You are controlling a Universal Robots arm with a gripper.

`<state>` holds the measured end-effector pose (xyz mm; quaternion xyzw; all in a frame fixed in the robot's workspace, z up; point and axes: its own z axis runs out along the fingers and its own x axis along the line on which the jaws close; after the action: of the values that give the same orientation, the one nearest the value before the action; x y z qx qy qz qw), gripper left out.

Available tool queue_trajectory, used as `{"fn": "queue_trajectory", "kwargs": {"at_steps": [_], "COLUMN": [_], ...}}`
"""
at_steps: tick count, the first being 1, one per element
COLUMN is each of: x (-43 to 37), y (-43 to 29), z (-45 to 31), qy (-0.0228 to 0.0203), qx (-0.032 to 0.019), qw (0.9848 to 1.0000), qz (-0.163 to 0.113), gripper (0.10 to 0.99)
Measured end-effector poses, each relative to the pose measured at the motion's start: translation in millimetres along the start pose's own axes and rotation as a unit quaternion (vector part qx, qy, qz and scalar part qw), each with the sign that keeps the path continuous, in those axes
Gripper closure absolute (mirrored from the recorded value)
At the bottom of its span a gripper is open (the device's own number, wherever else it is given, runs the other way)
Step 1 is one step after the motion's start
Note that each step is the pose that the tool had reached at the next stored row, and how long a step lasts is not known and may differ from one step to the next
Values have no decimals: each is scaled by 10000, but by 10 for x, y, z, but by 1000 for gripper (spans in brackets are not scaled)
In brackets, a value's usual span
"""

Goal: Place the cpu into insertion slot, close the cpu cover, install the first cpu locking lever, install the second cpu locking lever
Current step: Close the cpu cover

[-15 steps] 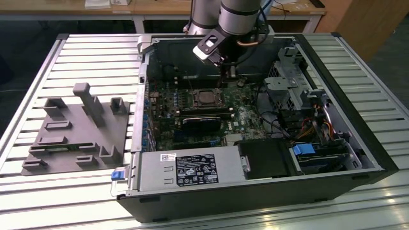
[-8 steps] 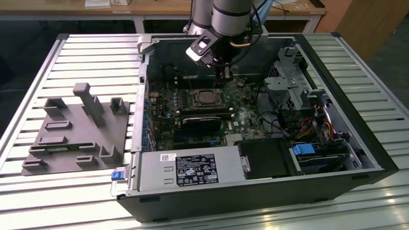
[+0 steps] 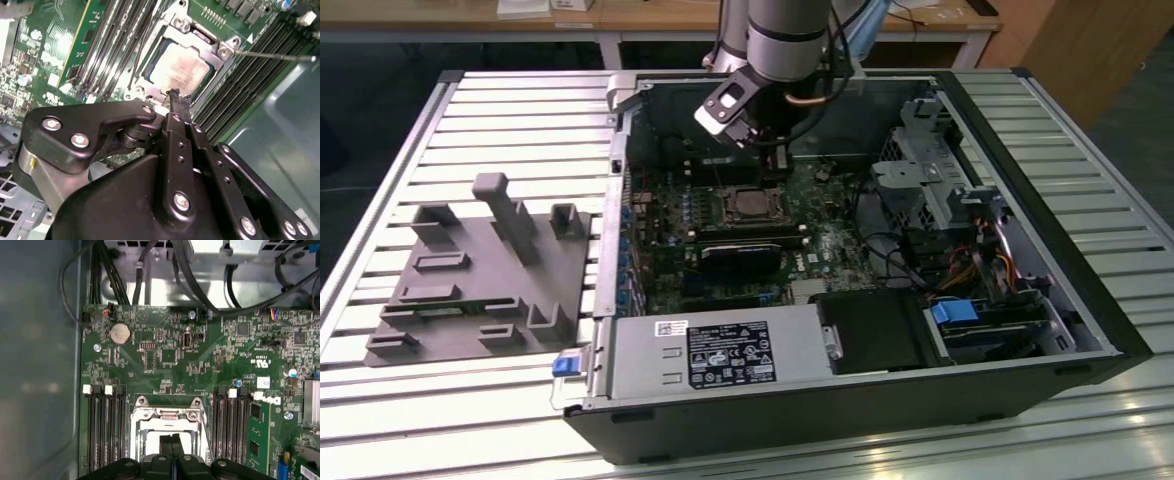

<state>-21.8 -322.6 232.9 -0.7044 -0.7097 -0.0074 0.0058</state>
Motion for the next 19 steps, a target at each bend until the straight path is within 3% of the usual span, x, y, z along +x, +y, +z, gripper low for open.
{"fn": "queue_trajectory", "kwargs": {"at_steps": [7, 15, 19], "x": [0, 0, 0], "y": [-137, -144, -145], "z": [57, 61, 66], "qy": [3, 1, 3], "qx": [-21, -20, -15], "qw": [10000, 10000, 9996], "qz": [0, -11, -284], "gripper": [984, 984, 984]}}
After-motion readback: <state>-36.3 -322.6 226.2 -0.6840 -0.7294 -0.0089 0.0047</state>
